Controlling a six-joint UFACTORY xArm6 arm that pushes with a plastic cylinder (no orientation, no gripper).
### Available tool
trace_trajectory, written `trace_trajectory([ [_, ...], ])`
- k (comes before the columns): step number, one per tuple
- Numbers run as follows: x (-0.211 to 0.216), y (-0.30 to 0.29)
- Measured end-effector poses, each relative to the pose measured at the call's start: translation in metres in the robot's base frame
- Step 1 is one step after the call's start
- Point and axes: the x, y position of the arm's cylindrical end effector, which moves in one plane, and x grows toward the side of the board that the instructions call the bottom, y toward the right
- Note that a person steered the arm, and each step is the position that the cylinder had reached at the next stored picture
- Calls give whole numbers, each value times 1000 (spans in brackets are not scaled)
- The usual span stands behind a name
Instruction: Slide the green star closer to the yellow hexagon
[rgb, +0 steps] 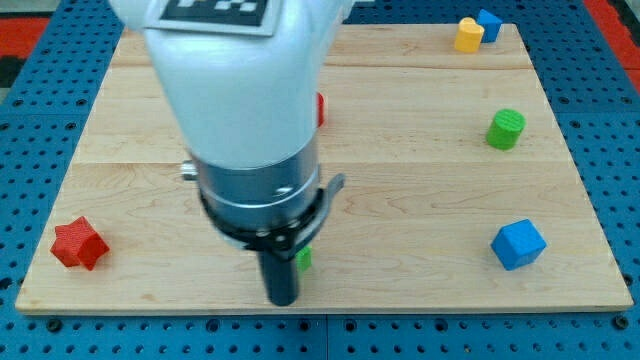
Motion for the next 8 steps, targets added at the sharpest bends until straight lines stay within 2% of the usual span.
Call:
trace_trajectory([
  [1, -14, 13],
  [4, -57, -12],
  [8, -136, -12],
])
